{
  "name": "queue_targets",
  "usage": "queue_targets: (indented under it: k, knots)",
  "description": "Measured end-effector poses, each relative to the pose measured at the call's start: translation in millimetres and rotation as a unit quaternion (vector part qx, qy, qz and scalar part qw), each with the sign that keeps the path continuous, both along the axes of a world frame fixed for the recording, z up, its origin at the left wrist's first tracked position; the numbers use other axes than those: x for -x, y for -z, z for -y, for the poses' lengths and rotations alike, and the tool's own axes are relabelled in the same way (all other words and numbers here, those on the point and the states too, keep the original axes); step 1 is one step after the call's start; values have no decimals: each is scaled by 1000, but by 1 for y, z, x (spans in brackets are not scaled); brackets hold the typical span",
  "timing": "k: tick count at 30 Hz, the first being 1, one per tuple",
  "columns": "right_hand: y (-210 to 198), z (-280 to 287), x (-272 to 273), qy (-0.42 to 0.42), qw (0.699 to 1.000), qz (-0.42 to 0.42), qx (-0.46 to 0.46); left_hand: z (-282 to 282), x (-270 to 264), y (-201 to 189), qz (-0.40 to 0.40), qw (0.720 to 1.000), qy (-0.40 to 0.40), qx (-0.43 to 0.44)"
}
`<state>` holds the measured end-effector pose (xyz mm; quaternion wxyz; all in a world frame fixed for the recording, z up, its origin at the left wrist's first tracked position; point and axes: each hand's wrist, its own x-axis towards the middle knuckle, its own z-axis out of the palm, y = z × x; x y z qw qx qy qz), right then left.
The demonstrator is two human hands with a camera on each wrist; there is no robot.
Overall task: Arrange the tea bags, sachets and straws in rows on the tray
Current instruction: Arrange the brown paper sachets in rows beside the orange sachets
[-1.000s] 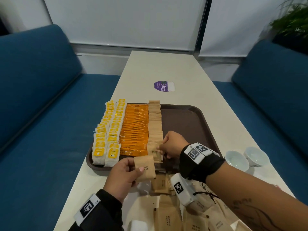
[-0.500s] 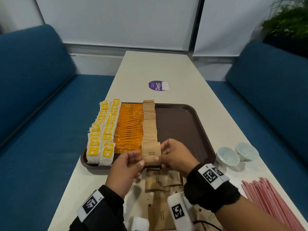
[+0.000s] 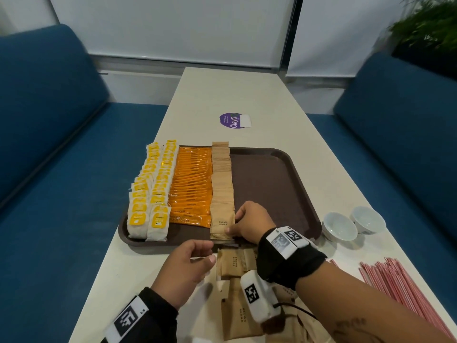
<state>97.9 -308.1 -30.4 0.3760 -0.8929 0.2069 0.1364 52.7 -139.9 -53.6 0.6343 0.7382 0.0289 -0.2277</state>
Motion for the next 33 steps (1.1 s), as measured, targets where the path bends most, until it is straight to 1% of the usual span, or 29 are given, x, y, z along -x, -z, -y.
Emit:
queue_targets:
  k: [3, 6, 9, 10, 12, 14, 15, 17, 20, 22, 24, 25, 27, 29, 33]
  knots:
    - [-19, 4, 6, 17, 998, 31, -47, 2, 2, -2, 0, 1000, 13, -10]
    - [-65, 19, 24, 6, 990, 104, -91, 5, 5, -7, -1, 999, 35, -23]
    - [-113, 42, 53, 35, 970, 172, -167, 11, 9, -13, 23, 995, 75, -65]
    - [-124, 51, 63, 43, 964, 194, -178, 13, 10, -15, 33, 992, 90, -78]
    - [-132, 69, 85, 54, 960, 227, -157, 18, 15, -18, 53, 985, 122, -110]
    - [-124, 84, 107, 58, 967, 225, -103, 23, 20, -21, 72, 971, 159, -165]
    - [-116, 90, 117, 57, 973, 208, -81, 24, 23, -21, 89, 958, 178, -205]
    - [-95, 99, 138, 45, 986, 153, -58, 27, 28, -21, 123, 929, 208, -282]
    - [-64, 108, 170, 14, 999, 48, -7, 29, 32, -21, 136, 906, 234, -325]
    - [-49, 109, 190, -31, 998, -19, 47, 31, 35, -20, 140, 886, 255, -360]
    - [-37, 106, 206, -81, 989, -65, 101, 35, 36, -21, 144, 863, 272, -400]
    - [-31, 103, 212, -104, 984, -75, 126, 38, 38, -22, 147, 852, 280, -417]
    - [-24, 98, 218, -122, 979, -65, 148, 44, 40, -25, 154, 834, 296, -440]
    - [-19, 94, 218, -111, 984, -36, 132, 49, 41, -27, 164, 822, 307, -451]
    - [-8, 85, 205, -80, 993, -10, 86, 54, 44, -27, 171, 812, 318, -458]
